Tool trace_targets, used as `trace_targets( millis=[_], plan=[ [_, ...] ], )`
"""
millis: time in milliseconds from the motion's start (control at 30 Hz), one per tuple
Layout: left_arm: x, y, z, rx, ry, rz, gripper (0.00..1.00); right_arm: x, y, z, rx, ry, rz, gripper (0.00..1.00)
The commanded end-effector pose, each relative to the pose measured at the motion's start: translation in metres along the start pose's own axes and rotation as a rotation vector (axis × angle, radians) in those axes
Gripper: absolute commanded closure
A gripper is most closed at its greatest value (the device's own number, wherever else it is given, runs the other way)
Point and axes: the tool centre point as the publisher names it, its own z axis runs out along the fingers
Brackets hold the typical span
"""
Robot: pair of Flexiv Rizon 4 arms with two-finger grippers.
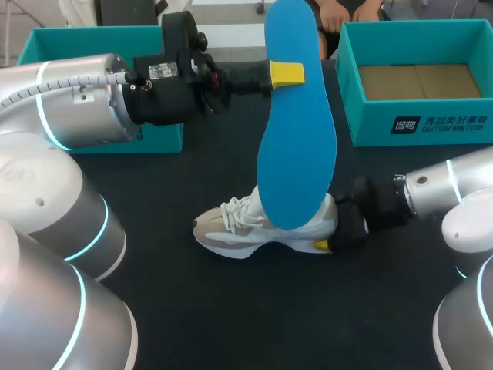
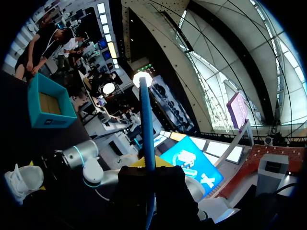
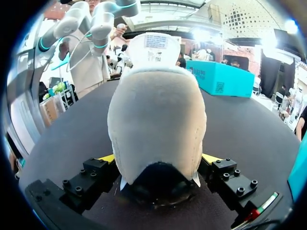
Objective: Take the shoe out of the shoebox, open the shoe tongue, remove and reinsert the insole, then place the shoe into the shoebox
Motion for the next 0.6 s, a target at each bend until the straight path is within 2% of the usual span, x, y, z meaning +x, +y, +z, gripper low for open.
trace_targets(
  millis=[33, 267, 600],
  plan=[
    [0.0, 0.002, 0.001, 0.003, -0.001, 0.0, 1.0, 0.004, 0.005, -0.01, 0.027, -0.003, 0.004, 0.0],
    [0.0, 0.002, 0.001, 0.003, -0.001, 0.0, 1.0, 0.006, 0.015, -0.02, 0.092, -0.009, 0.009, 0.0],
    [0.0, 0.002, 0.001, 0.003, -0.001, 0.0, 1.0, 0.016, 0.033, -0.043, 0.253, -0.047, 0.058, 0.0]
  ],
)
